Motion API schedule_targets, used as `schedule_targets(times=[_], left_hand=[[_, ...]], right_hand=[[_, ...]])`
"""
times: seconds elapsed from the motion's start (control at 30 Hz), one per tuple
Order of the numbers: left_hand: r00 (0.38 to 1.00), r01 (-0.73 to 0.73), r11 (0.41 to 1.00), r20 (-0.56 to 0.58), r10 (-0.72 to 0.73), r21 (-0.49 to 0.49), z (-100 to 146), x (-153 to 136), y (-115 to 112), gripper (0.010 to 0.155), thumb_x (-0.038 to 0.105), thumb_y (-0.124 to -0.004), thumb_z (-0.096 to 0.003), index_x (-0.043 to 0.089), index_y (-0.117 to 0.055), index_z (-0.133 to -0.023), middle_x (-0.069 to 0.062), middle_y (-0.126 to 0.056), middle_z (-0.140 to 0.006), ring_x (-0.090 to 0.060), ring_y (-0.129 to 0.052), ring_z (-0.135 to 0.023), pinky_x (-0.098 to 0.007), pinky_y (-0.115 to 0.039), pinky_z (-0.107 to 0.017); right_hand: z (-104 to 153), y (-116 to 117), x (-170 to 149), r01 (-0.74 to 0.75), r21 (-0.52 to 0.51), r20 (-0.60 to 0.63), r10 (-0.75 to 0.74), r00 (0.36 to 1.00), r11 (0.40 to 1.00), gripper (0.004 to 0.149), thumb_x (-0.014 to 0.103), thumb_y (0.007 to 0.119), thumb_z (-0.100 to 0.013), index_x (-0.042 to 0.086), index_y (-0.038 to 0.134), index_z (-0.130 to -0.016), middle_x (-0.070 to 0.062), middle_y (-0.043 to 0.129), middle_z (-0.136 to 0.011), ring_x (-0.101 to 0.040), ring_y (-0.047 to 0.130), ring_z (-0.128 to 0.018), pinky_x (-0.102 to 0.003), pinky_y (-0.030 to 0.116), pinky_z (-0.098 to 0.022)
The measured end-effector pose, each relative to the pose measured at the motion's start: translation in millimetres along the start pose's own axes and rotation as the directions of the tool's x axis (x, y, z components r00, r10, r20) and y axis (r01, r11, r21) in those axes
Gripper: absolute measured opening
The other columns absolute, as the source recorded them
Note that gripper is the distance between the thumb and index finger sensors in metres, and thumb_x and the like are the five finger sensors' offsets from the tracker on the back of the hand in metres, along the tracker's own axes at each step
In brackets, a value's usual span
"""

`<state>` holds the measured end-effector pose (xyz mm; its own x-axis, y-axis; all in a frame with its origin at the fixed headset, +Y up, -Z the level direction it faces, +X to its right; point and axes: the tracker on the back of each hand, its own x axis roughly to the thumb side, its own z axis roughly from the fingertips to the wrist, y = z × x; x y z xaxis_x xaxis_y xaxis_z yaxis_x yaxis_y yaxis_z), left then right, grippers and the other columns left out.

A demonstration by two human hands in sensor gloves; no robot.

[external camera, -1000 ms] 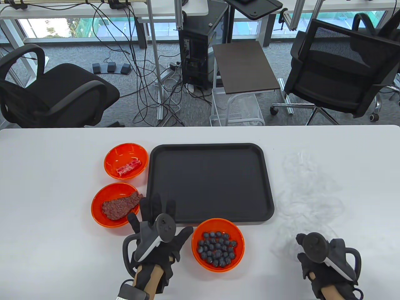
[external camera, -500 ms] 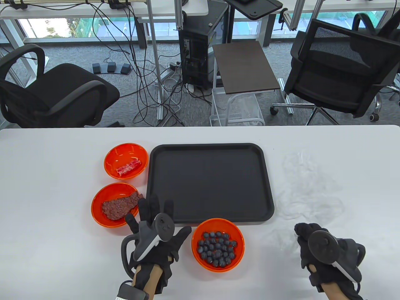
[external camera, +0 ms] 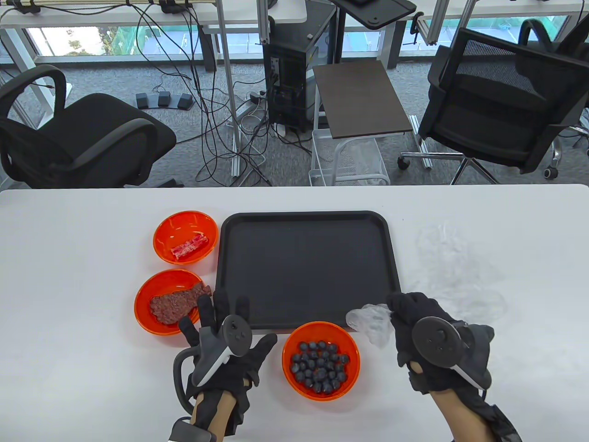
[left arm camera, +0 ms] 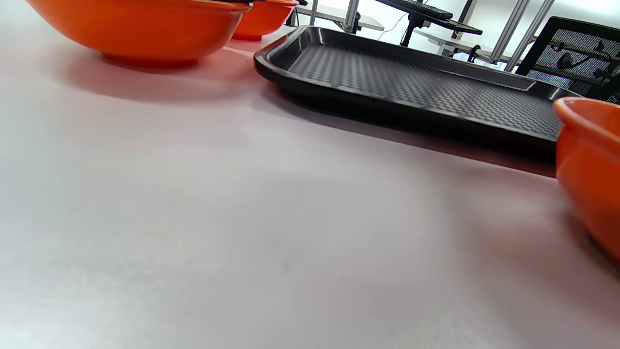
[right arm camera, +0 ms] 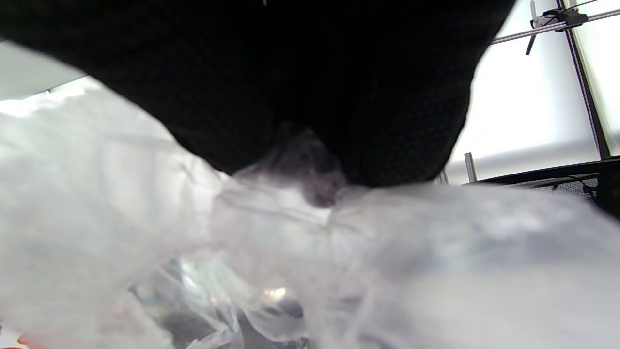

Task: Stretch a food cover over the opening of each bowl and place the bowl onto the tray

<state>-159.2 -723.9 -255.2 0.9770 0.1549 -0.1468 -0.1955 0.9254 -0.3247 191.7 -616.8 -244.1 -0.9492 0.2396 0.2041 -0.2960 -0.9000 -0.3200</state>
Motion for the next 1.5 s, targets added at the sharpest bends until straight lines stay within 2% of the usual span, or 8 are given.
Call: schedule_targets(times=[0.13, 0.27, 0.5, 0.87, 1.07, 1.17, 1.27, 1.5], left_hand=[[0.997, -0.046, 0.999, 0.061, 0.046, 0.003, 7, 3, 4, 0.092, 0.091, -0.044, -0.0390, 0.049, -0.009, -0.114, 0.008, 0.012, -0.121, -0.022, 0.020, -0.111, -0.058, 0.008, -0.073], [0.960, -0.224, 0.972, 0.188, 0.208, 0.072, 19, 8, 12, 0.092, 0.086, -0.048, -0.0408, 0.038, -0.041, -0.118, -0.002, -0.035, -0.130, -0.034, -0.035, -0.123, -0.066, -0.033, -0.083], [0.880, -0.407, 0.906, 0.317, 0.354, 0.118, 26, 9, 21, 0.078, 0.077, -0.056, -0.0456, 0.027, -0.084, -0.099, -0.005, -0.095, -0.101, -0.037, -0.096, -0.089, -0.056, -0.077, -0.068], [0.562, -0.727, 0.651, 0.356, 0.747, -0.219, 10, 14, 4, 0.093, 0.080, -0.041, -0.0423, 0.019, -0.087, -0.095, -0.009, -0.101, -0.090, -0.039, -0.101, -0.078, -0.055, -0.082, -0.062], [0.365, -0.787, 0.449, 0.268, 0.892, -0.422, 3, 15, -7, 0.088, 0.083, -0.057, -0.0466, 0.018, -0.075, -0.103, -0.010, -0.099, -0.095, -0.036, -0.104, -0.081, -0.053, -0.085, -0.062], [0.288, -0.817, 0.361, 0.223, 0.931, -0.450, 3, 14, -10, 0.072, 0.071, -0.072, -0.0517, 0.019, -0.075, -0.102, -0.008, -0.100, -0.094, -0.033, -0.106, -0.080, -0.050, -0.088, -0.060], [0.306, -0.851, 0.366, 0.213, 0.928, -0.375, 1, 8, -10, 0.059, 0.061, -0.078, -0.0525, 0.023, -0.081, -0.097, -0.002, -0.103, -0.091, -0.028, -0.111, -0.075, -0.046, -0.092, -0.057], [0.194, -0.893, 0.258, 0.203, 0.960, -0.368, -1, -4, -7, 0.046, 0.048, -0.084, -0.0526, 0.026, -0.086, -0.093, 0.000, -0.109, -0.083, -0.023, -0.115, -0.069, -0.042, -0.095, -0.053]], right_hand=[[-6, 1, 25, 0.047, -0.025, 0.033, -0.046, 0.998, 0.999, 0.041, 0.026, 0.100, -0.040, 0.023, 0.093, -0.081, -0.006, 0.100, -0.074, -0.028, 0.110, -0.056, -0.037, 0.098, -0.036], [-3, 7, 50, 0.102, -0.071, 0.076, -0.097, 0.992, 0.992, 0.041, 0.027, 0.099, -0.041, 0.024, 0.092, -0.081, -0.005, 0.100, -0.075, -0.027, 0.110, -0.056, -0.036, 0.098, -0.036], [11, 17, 77, 0.146, -0.179, 0.118, -0.126, 0.985, 0.973, 0.042, 0.028, 0.098, -0.041, 0.023, 0.091, -0.083, -0.006, 0.099, -0.075, -0.027, 0.110, -0.056, -0.036, 0.098, -0.036], [29, 51, 97, 0.219, -0.044, 0.277, -0.198, 0.940, 0.975, 0.042, 0.028, 0.097, -0.042, 0.024, 0.090, -0.084, -0.006, 0.098, -0.081, -0.031, 0.109, -0.061, -0.037, 0.097, -0.039], [39, 65, 114, 0.213, 0.061, 0.459, -0.217, 0.861, 0.975, 0.041, 0.028, 0.096, -0.043, 0.026, 0.090, -0.084, -0.004, 0.094, -0.091, -0.032, 0.104, -0.074, -0.039, 0.094, -0.047], [42, 72, 120, 0.186, 0.095, 0.476, -0.209, 0.854, 0.978, 0.043, 0.030, 0.095, -0.044, 0.025, 0.090, -0.086, -0.005, 0.092, -0.095, -0.034, 0.099, -0.079, -0.041, 0.091, -0.050], [43, 75, 117, 0.191, 0.112, 0.486, -0.221, 0.845, 0.975, 0.049, 0.040, 0.093, -0.045, 0.023, 0.088, -0.091, -0.007, 0.090, -0.097, -0.035, 0.096, -0.084, -0.043, 0.089, -0.052], [35, 63, 81, 0.454, 0.031, 0.354, -0.434, 0.828, 0.891, 0.053, 0.048, 0.081, -0.050, 0.018, 0.086, -0.094, -0.012, 0.089, -0.097, -0.040, 0.096, -0.081, -0.053, 0.084, -0.054]])
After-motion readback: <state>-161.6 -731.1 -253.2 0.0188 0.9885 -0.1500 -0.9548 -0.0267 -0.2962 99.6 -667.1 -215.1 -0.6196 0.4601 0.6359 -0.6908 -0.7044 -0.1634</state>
